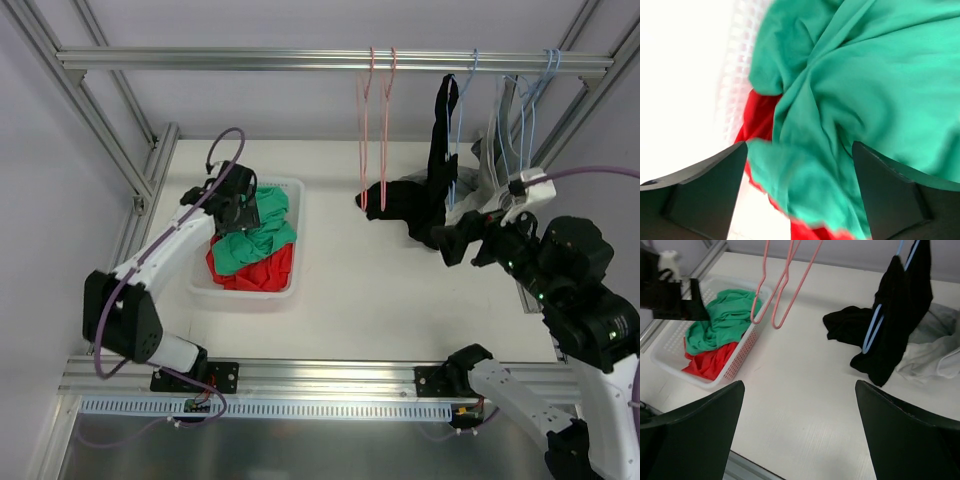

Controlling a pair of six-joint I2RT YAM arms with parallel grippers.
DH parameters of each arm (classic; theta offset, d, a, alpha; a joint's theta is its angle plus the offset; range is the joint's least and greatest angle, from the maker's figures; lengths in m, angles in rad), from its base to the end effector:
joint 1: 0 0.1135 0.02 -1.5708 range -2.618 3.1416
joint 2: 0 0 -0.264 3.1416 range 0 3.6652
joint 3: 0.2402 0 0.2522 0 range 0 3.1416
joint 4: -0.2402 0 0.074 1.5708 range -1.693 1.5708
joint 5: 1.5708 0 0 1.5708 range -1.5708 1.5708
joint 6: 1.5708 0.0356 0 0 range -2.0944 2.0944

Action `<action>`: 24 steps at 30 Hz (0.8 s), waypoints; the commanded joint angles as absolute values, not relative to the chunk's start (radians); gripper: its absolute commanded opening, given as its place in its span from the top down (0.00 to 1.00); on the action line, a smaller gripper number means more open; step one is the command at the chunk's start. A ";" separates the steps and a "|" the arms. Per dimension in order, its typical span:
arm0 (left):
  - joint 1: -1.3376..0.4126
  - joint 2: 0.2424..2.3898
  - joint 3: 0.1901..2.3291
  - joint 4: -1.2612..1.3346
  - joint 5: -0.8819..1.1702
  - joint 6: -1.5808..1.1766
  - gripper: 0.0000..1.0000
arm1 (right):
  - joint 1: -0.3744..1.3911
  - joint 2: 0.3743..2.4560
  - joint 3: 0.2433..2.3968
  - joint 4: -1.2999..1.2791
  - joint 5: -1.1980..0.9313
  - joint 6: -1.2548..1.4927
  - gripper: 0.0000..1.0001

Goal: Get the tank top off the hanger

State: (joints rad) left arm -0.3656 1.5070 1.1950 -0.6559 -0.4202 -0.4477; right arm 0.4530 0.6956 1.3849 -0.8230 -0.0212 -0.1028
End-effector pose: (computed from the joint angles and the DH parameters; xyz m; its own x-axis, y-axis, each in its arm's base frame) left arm 0.2995 -0.0991 0.2711 -0.7412 -0.1394 -0.6566 -0.2335 0.9707 0.0574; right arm 0.0687 0.0343 0.4702 -0.0724 -0.1493 -0.9861 -0.4663 0.8791 -0.0989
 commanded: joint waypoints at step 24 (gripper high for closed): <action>-0.397 0.679 1.035 -0.752 -0.061 -0.310 0.01 | 0.164 1.540 2.025 -0.736 0.052 -0.238 0.66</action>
